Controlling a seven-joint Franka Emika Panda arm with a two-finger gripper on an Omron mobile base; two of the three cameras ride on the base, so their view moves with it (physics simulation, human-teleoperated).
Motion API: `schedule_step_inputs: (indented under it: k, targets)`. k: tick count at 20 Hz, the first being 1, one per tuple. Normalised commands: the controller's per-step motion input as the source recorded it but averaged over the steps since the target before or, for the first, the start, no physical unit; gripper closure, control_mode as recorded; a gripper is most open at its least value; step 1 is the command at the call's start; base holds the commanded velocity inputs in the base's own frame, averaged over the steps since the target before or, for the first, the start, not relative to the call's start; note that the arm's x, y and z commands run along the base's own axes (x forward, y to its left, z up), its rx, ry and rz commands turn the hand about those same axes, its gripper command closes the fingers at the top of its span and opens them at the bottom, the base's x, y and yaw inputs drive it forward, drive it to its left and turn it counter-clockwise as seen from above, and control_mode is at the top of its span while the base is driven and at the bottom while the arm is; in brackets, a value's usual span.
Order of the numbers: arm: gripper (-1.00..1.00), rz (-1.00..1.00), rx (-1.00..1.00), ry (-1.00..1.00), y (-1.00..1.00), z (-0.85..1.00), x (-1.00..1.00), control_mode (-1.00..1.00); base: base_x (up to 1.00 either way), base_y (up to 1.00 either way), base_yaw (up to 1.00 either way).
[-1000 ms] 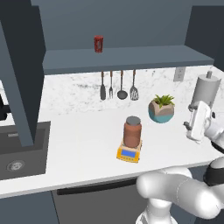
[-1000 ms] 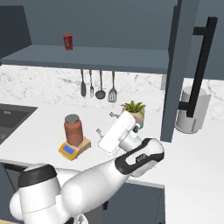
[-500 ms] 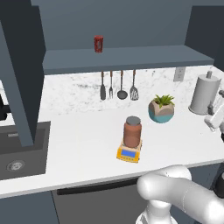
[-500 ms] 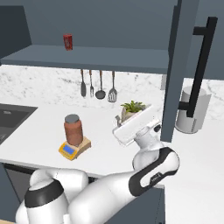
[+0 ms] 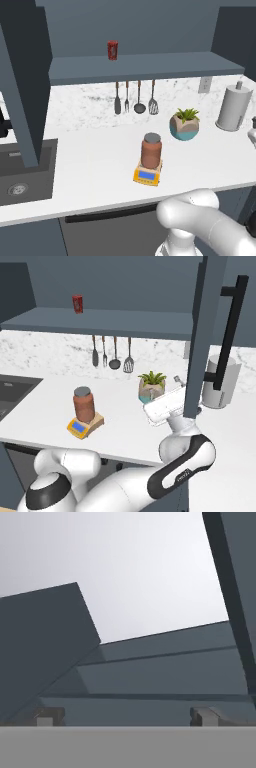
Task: Pick the honey bottle and place it on the digital scale for weighing, and close the cabinet.
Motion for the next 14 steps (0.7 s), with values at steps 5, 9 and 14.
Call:
schedule_step_inputs:
  k: [5,9,14]
  targets:
    - [-1.00,-0.11,0.00,0.04,-0.28,0.00,0.10,-1.00,0.00,0.00,0.00]
    - [-1.00,-0.03,0.00,0.05,-0.39,-0.12,0.23,-1.00,0.00,0.00,0.00]
    - [-1.00,0.00,0.04,0.04,-0.47,-0.14,0.26,-1.00,0.00,0.00,0.00]
